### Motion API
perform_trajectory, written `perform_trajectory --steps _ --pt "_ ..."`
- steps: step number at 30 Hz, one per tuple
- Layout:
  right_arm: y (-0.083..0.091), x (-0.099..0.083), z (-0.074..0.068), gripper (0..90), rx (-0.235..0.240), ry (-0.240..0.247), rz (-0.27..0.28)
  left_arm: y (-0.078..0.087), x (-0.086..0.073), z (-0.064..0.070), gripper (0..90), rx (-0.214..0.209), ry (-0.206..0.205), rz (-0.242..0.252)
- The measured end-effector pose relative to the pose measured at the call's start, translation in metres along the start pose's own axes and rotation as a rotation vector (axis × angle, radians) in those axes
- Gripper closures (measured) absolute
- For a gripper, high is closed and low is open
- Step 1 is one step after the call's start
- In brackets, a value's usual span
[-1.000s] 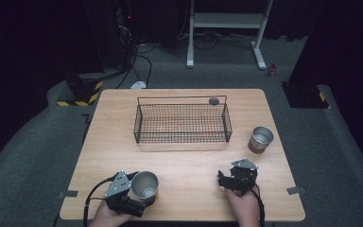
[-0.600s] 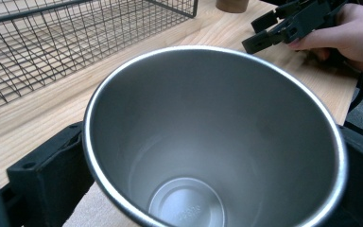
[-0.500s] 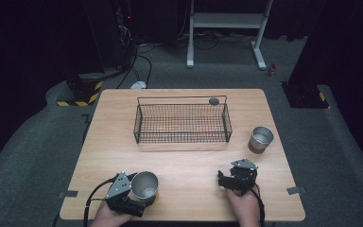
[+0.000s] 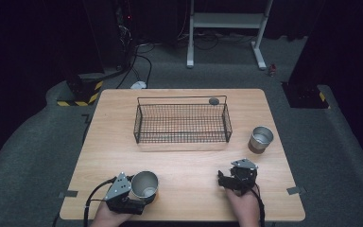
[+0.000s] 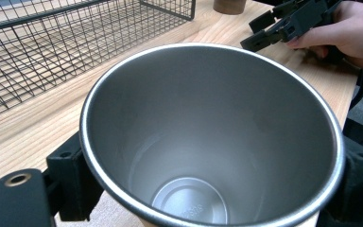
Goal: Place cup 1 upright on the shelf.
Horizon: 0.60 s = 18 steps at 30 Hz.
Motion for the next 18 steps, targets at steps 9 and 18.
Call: perform_trajectory --steps 9,18 --pt "0.0000 0.0000 0.0000 9.2 0.000 0.000 0.000 0.0008 0.0007 -0.0027 13.6 0.001 0.016 0.007" --pt "0.0000 0.0000 0.0000 9.2 0.000 0.000 0.000 0.0036 0.0028 -0.0052 13.7 0.006 0.022 0.020"
Point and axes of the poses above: each handheld gripper's, and its own axes: y roughly backward along the jaws, x roughly out of its top, z roughly to its right, the point moved 10 cm from there along -y, roughly forward along the jaws, and after that the axes turned 1 degree about -z, right-handed, at the moved point
